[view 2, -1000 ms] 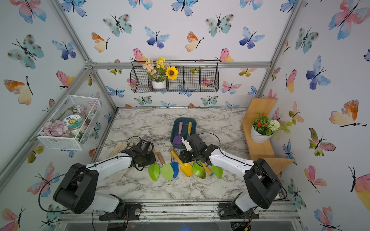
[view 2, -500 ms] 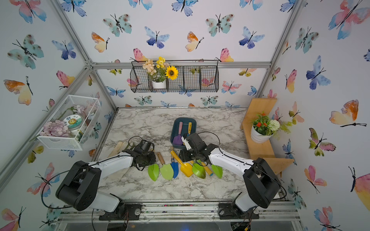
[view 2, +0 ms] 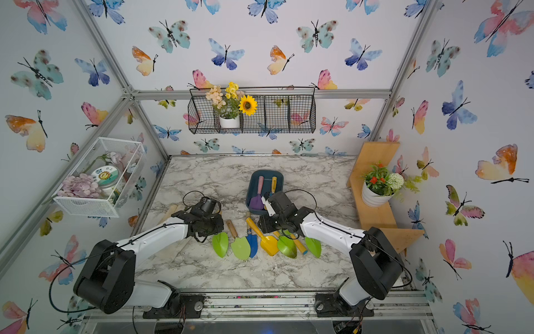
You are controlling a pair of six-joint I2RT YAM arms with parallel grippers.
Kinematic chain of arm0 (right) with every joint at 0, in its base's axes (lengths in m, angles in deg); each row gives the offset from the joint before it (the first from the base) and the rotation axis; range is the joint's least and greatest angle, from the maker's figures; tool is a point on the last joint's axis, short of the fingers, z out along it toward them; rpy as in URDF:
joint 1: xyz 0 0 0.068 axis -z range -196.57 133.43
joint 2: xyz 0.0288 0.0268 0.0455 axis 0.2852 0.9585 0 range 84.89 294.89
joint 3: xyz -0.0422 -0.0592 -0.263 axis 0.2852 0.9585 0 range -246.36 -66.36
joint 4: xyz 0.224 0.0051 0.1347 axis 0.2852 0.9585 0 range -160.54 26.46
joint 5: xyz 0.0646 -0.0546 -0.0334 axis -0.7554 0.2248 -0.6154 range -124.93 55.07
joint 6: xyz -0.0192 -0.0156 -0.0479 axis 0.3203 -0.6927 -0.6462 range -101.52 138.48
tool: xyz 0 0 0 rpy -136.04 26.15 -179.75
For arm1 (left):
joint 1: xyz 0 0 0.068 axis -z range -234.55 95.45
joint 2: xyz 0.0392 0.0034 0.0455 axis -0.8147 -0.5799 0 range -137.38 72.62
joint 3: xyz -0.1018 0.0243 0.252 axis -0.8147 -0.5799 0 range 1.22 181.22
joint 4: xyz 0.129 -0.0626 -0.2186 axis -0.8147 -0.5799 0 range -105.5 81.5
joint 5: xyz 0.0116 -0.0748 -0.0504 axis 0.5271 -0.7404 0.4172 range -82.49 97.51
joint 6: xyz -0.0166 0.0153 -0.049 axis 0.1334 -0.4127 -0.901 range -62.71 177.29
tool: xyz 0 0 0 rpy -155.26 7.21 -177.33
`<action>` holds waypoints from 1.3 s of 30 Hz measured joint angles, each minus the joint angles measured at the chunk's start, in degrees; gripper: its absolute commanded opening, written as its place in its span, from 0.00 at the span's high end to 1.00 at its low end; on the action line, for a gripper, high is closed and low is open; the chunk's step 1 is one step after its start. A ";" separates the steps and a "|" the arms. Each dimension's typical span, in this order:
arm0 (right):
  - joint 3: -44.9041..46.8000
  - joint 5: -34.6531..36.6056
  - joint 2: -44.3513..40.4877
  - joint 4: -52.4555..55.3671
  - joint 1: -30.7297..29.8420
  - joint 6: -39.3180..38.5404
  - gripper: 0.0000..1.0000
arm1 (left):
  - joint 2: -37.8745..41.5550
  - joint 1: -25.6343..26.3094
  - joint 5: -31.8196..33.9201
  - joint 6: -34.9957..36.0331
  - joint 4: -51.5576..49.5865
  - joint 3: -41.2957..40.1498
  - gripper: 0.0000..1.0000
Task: Put the shovel into the storage box
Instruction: Pick up the shovel from the center of the board, then place the shovel in the storage box.
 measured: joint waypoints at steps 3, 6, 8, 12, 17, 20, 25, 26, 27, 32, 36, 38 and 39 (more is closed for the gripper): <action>0.00 0.15 -0.04 0.00 0.00 -0.07 0.45 | 0.20 0.96 0.00 0.35 -1.31 3.15 1.00; 0.00 0.63 -0.24 0.13 0.00 -0.20 0.45 | -0.15 1.95 0.00 0.79 -2.45 6.88 1.00; 0.00 0.96 -0.63 0.24 0.02 -0.20 0.45 | -1.20 2.58 0.00 1.22 -2.99 9.94 1.00; 0.00 1.73 -2.51 0.31 0.39 -0.20 0.44 | -5.16 4.00 0.00 2.32 -3.93 16.44 1.00; 0.02 2.58 -4.52 0.66 1.79 -0.17 0.43 | -10.40 5.86 0.00 3.76 -4.72 23.21 1.00; 0.13 3.21 -5.27 0.90 2.75 -0.20 0.43 | -14.21 6.67 0.00 4.90 -5.84 28.35 1.00; 0.92 4.04 -6.82 1.86 3.65 -0.17 0.43 | -20.46 7.41 -0.02 6.58 -6.93 36.72 1.00; 1.11 4.22 -7.13 2.08 3.82 -0.17 0.43 | -21.73 7.50 -0.02 6.93 -7.17 38.38 1.00; 1.31 4.35 -7.39 2.23 3.91 -0.15 0.43 | -22.86 7.61 -0.02 7.17 -7.52 39.93 1.00; 2.43 4.81 -8.74 3.30 4.00 0.28 0.43 | -30.03 7.72 -0.02 8.90 -8.79 49.22 1.00; 3.30 5.22 -10.03 4.02 4.04 0.94 0.43 | -36.17 7.72 -0.02 10.23 -10.08 57.64 1.00; 3.56 5.51 -10.64 4.11 4.04 1.18 0.43 | -39.10 7.72 -0.02 10.97 -10.54 61.02 1.00; 3.69 5.64 -10.86 4.13 4.04 1.29 0.43 | -40.44 7.72 -0.02 11.37 -10.75 62.55 1.00</action>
